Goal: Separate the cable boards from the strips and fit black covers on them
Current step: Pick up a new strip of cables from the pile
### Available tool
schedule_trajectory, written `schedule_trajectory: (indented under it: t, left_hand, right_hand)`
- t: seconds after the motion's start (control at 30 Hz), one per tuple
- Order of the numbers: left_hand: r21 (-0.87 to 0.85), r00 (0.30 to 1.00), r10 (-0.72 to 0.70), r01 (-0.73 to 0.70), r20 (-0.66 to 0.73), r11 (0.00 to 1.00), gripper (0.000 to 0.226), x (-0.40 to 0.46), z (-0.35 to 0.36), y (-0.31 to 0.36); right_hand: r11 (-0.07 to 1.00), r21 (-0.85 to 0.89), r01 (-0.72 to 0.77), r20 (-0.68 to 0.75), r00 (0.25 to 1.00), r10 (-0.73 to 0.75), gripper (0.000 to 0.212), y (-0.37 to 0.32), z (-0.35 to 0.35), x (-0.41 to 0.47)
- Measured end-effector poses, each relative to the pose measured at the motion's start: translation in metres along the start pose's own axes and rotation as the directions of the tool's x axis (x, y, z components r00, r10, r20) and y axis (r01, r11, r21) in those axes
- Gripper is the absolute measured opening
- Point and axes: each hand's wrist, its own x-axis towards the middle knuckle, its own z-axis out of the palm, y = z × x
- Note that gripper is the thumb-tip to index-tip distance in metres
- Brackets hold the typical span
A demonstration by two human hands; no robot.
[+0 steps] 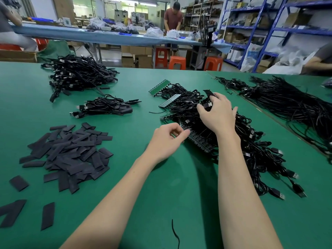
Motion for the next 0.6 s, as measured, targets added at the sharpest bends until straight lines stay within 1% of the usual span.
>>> schedule_trajectory:
  t: [0.17, 0.3, 0.37, 0.5, 0.6]
  left_hand:
    - [-0.036, 1.0, -0.016, 0.016, 0.002, 0.999, 0.03, 0.001, -0.003, 0.001]
    - [-0.062, 0.999, -0.037, 0.037, 0.011, 0.997, 0.029, 0.003, -0.006, 0.0]
    - [-0.07, 0.999, -0.046, 0.047, 0.013, 0.996, 0.029, 0.003, -0.008, 0.0]
    - [-0.053, 0.998, -0.062, 0.063, 0.007, 0.997, 0.03, 0.005, -0.013, 0.0]
    - [-0.098, 0.995, -0.1, 0.1, -0.003, 0.99, 0.029, 0.008, -0.016, -0.003]
  right_hand:
    - [0.996, 0.083, 0.023, -0.081, 0.997, -0.016, 0.062, -0.01, -0.006, -0.003]
    - [0.964, 0.249, 0.091, -0.187, 0.981, -0.045, 0.057, -0.024, -0.017, -0.005]
    - [0.945, 0.3, 0.132, -0.216, 0.974, -0.068, 0.055, -0.033, -0.023, -0.007]
    - [0.919, 0.342, 0.197, -0.239, 0.964, -0.117, 0.048, -0.052, -0.034, -0.013]
    - [0.896, 0.348, 0.274, -0.264, 0.946, -0.187, 0.042, -0.07, -0.039, -0.019]
